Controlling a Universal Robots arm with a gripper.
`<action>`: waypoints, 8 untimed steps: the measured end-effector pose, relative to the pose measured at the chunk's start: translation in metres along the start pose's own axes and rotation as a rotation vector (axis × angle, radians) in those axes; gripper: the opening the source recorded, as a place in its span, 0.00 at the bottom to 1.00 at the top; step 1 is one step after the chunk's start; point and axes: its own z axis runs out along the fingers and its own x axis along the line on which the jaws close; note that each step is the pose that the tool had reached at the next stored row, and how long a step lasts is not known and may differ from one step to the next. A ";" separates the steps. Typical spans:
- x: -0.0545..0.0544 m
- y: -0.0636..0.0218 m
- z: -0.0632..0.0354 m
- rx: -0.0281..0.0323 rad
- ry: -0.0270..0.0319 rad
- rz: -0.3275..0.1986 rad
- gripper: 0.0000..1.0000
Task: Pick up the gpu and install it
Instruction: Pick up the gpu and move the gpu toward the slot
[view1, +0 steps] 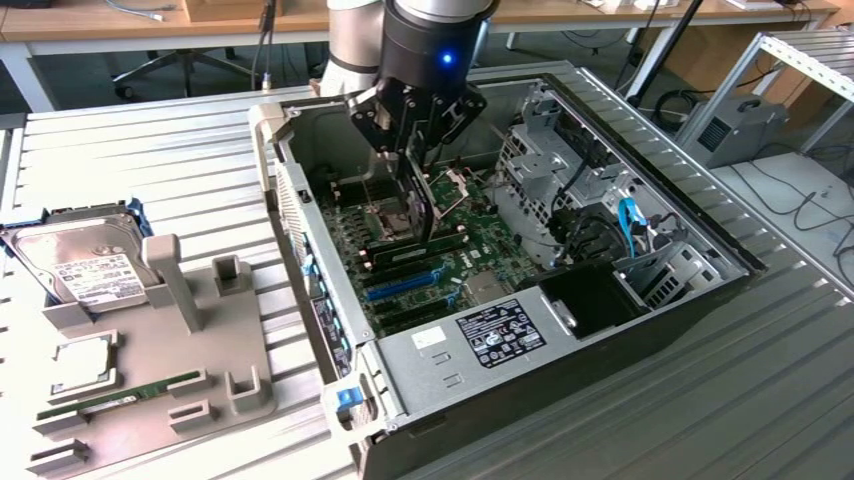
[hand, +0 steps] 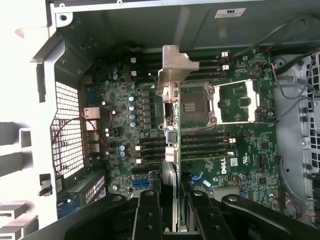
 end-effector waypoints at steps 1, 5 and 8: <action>0.000 0.0000 0.0002 0.0000 0.0000 0.000 0.26; -0.001 -0.0004 0.0008 0.0002 0.0001 0.000 0.26; -0.004 -0.0007 0.0016 -0.0002 -0.0001 0.000 0.26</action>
